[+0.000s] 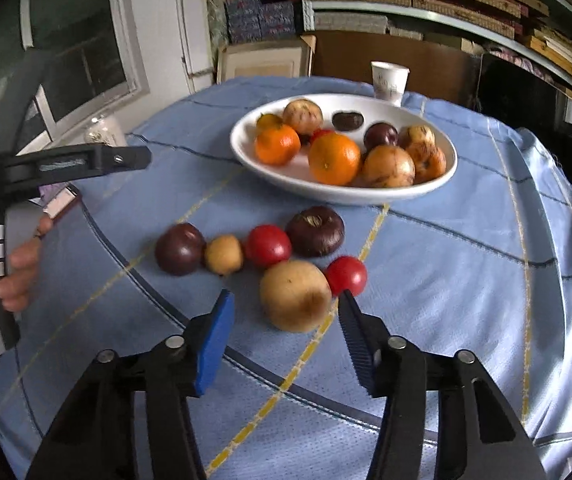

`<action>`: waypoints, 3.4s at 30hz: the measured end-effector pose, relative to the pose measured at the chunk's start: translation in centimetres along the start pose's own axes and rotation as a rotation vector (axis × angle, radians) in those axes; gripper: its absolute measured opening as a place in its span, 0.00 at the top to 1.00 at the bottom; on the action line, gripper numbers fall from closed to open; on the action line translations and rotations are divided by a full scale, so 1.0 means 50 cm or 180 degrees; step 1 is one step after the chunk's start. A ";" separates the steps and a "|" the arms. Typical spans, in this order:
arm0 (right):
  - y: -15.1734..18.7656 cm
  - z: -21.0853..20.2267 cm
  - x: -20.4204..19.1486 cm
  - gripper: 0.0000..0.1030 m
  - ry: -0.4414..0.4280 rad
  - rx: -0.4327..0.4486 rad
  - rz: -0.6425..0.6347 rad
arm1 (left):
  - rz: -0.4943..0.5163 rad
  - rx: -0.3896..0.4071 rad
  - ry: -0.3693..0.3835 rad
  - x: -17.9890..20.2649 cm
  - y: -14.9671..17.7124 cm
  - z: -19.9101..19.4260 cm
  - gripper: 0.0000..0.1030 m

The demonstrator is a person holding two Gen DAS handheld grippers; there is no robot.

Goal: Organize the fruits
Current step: 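Grasp a large tan fruit from the pile with the right gripper, then grasp a dark red plum with the left gripper while the right holds the tan fruit, then carry both fruits over the white plate and open both grippers to release them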

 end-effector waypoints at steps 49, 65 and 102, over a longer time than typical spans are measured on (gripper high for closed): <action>-0.028 -0.073 0.118 0.60 -0.0048 0.0502 0.0814 | 0.1074 -0.0130 0.0528 0.109 0.064 -0.011 0.05; -0.021 -0.071 0.107 0.60 -0.0083 0.0464 0.0789 | 0.1271 -0.0445 0.0805 0.144 0.093 0.043 0.39; -0.177 -0.073 0.154 0.60 -0.0312 0.0732 0.0780 | 0.0765 -0.0086 0.0921 0.154 -0.154 0.022 0.63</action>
Point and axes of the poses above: each gripper's, at about its wrist camera, not at the fingertips, and z roughly the way its jaws point, x to its right, y to its underside, the point moved 1 cm from there along z, roughly the way its jaws point, and after that the axes turned 2 degrees about y, right-handed, at the moved point
